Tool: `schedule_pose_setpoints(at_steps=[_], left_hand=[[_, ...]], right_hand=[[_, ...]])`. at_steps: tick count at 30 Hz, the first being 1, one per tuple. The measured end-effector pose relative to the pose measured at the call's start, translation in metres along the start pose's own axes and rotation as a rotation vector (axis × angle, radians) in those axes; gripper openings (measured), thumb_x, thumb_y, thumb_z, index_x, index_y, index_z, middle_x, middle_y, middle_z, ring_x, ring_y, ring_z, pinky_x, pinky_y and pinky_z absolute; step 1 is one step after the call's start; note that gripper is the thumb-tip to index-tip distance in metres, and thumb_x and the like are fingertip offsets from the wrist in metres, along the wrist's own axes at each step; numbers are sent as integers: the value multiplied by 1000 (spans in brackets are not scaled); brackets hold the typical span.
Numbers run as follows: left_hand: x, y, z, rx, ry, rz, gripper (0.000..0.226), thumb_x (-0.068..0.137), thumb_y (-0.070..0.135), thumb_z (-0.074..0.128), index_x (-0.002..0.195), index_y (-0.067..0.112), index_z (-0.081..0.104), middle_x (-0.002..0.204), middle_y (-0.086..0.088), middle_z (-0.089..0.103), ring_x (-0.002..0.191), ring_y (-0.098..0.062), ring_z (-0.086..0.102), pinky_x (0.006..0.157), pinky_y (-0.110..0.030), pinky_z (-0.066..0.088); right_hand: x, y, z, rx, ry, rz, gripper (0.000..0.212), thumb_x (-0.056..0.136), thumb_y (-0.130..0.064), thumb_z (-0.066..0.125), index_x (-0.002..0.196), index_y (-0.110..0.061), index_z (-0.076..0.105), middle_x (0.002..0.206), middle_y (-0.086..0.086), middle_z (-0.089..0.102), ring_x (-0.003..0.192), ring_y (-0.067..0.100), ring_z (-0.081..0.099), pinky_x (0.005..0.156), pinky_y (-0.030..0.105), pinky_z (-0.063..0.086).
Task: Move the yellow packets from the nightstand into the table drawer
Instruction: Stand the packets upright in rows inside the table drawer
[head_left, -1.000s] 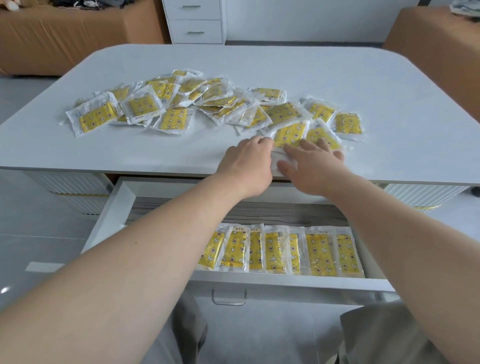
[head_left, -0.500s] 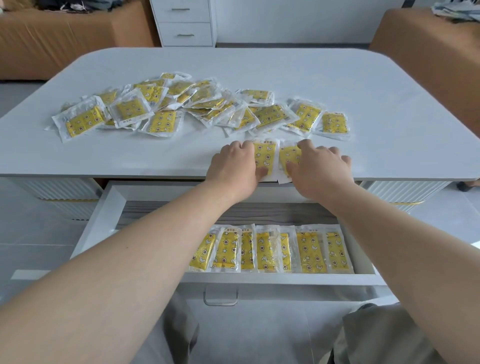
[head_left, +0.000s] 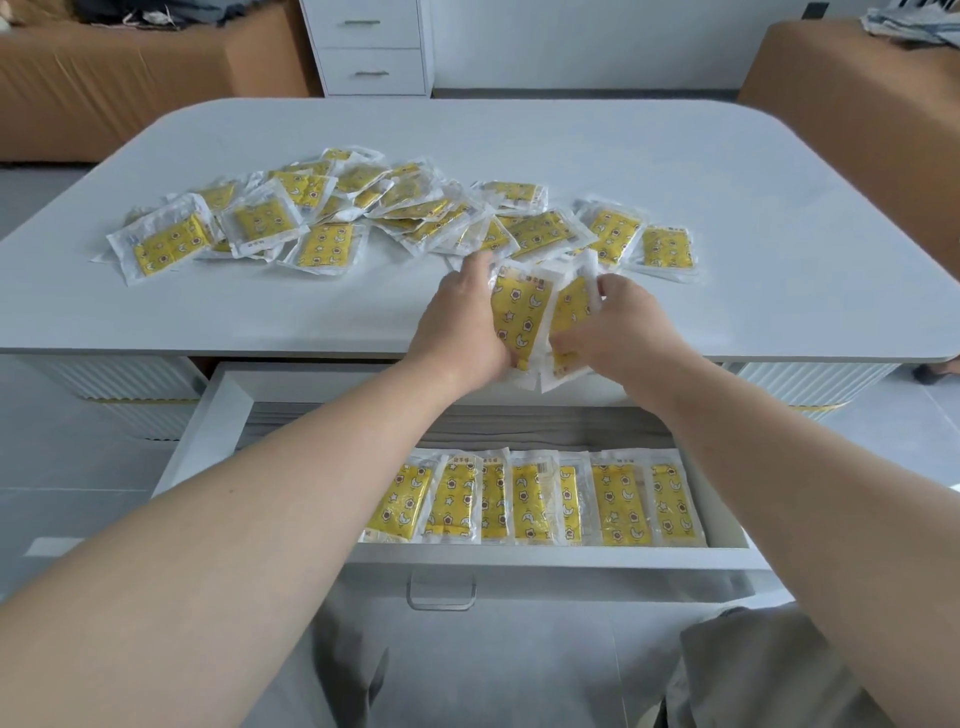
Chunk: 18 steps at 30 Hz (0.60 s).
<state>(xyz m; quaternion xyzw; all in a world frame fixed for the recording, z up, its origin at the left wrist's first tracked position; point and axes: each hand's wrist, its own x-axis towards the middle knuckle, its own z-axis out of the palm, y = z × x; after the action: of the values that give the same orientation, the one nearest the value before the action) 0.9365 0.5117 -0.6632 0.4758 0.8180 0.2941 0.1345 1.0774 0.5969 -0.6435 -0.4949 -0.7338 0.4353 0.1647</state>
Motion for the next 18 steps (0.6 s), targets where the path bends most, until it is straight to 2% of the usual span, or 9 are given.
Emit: schedule_pose_setpoints(at_steps=[3,6,8,10,12,15,18], left_hand=[[-1,-6,-14,-64,-59,-32,85,74,14,84,145,22,39,113,4,63,99,-17,63,74,-27,53],[-5,-15,-38,-61,-121,-52,36,83,21,80,113,20,58,95,4,65,87,-13,64,65,-24,51],[-10,-27,-55,-94,-208,-70,19,87,26,77,97,18,63,87,4,67,81,-13,65,66,-27,51],[-15,-43,-72,-125,-302,-133,16,87,24,78,94,16,67,90,-5,72,83,-23,68,77,-34,54],[-22,-62,-84,-81,-412,-224,17,84,16,81,93,9,68,87,-11,72,77,-24,66,72,-34,51],[-34,-90,-95,69,-574,-380,22,78,4,83,97,5,70,92,-14,76,76,-26,72,67,-33,58],[-43,-123,-99,211,-602,-508,23,79,5,83,98,8,71,92,-11,76,83,-27,75,71,-36,62]], right_hand=[[-8,-6,9,6,-33,-45,28,87,-19,71,112,-17,59,101,5,68,87,21,67,73,35,55],[-21,-11,22,35,-82,-104,25,86,-23,72,108,-18,61,96,4,71,86,23,70,72,37,57],[-26,-12,30,7,-131,-130,25,84,-22,73,107,-18,63,94,5,71,83,23,70,71,37,58],[-28,-12,36,-84,-179,-155,28,83,-20,74,108,-16,63,90,6,69,79,23,68,65,34,56],[-30,-9,42,-136,-226,-157,29,84,-18,76,110,-16,63,88,1,68,75,17,66,60,29,55],[-34,-6,52,-145,-273,-150,27,84,-14,76,109,-16,65,98,0,71,85,17,70,70,33,62],[-38,-9,62,-152,-305,-166,23,85,-11,74,106,-14,65,98,1,71,87,19,70,72,34,62]])
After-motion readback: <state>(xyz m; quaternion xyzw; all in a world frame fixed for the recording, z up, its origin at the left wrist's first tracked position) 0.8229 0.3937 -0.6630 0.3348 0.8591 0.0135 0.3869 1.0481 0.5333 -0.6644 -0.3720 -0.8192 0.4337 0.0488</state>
